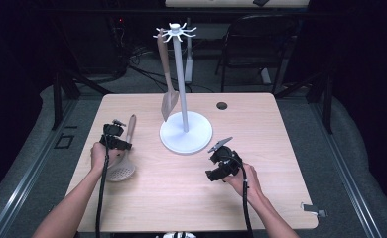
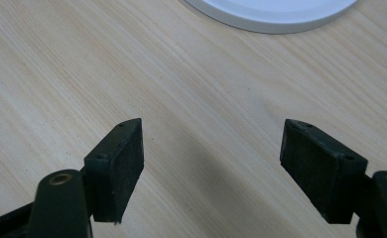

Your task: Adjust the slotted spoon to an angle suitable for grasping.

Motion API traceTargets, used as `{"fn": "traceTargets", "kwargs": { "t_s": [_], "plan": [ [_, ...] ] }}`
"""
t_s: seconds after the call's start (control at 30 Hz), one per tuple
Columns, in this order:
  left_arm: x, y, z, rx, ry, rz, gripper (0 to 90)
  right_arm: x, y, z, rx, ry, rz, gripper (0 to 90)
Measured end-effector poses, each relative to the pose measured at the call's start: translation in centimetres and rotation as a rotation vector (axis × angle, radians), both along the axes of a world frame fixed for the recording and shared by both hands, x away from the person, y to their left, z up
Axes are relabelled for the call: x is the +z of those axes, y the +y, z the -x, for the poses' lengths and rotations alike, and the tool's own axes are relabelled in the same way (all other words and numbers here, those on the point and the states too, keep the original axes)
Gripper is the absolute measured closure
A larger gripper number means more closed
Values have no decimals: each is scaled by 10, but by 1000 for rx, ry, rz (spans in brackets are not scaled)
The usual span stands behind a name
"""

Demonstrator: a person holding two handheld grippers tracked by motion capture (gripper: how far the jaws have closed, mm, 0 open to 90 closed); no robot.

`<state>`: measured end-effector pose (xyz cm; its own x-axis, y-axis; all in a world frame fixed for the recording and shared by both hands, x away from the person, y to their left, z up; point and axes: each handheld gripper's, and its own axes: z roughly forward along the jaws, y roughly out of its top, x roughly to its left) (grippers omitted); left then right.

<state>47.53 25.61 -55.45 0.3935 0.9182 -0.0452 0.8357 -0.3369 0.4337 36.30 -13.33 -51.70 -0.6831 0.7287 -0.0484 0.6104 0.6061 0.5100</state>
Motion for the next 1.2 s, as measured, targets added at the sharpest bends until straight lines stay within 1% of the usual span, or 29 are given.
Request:
{"fn": "traceTargets", "kwargs": {
  "t_s": [0.03, 0.1, 0.13, 0.37, 0.43, 0.5, 0.57, 0.6, 0.67, 0.7, 0.73, 0.77, 0.8, 0.83, 0.87, 0.9, 0.93, 1.07, 1.1, 1.13, 1.17, 1.2],
  "plan": [
    [0, -1, 1, -6, 0, -9, 673, 0, 0, 0, 0, -1, 0, 247],
    [1, -1, 2, -15, 11, -5, 683, 0, 0, 0, 2, -3, 0, 247],
    [1, -1, 3, -18, 13, -6, 689, 0, 0, 0, 5, -4, 10, 247],
    [3, -1, 12, -41, 38, -5, 729, -1, 2, 2, 10, -2, 10, 247],
    [4, 0, 14, -53, 47, -14, 736, 0, 2, 2, 17, 6, 24, 247],
    [4, 1, 17, -56, 51, -12, 744, 0, 2, 2, 17, 6, 25, 247],
    [5, 1, 18, -64, 60, -20, 747, 0, 2, 2, 15, 6, 20, 247],
    [5, 1, 19, -64, 65, -23, 747, 0, 2, 2, 17, 8, 26, 247],
    [5, -1, 18, -60, 66, -33, 731, 0, 2, 1, 18, 11, 25, 247],
    [5, -1, 17, -52, 66, -53, 675, 0, 2, 1, 18, 10, 26, 247],
    [7, -1, 16, -47, 56, -49, 606, 0, 2, 1, 18, 11, 28, 247],
    [9, 0, 15, -47, 53, -33, 603, -1, 3, 1, 19, 11, 28, 247],
    [11, -1, 13, -44, 40, -30, 586, -1, 3, 1, 20, 11, 27, 247],
    [13, -1, 12, -39, 34, -26, 549, -1, 3, 1, 20, 12, 27, 247],
    [14, -2, 10, -40, 21, -21, 544, -2, 3, 1, 20, 15, 24, 247],
    [15, -4, 8, -36, 23, -15, 536, -2, 3, 1, 18, 14, 16, 246],
    [15, -5, 6, -35, 23, -7, 516, -2, 3, 0, 19, 13, 30, 246],
    [15, -10, -1, -41, 26, 1, 520, -1, 2, 0, 17, 14, 27, 247],
    [14, -12, -2, -39, 18, -4, 535, -1, 2, 0, 17, 15, 27, 247],
    [14, -13, -3, -43, 23, -20, 553, -2, 2, 0, 17, 15, 29, 247],
    [11, -15, -4, -45, 28, -27, 569, -2, 2, 0, 16, 16, 30, 247],
    [10, -15, -5, -45, 32, -24, 584, -2, 2, 0, 16, 12, 33, 247]
  ]
}}
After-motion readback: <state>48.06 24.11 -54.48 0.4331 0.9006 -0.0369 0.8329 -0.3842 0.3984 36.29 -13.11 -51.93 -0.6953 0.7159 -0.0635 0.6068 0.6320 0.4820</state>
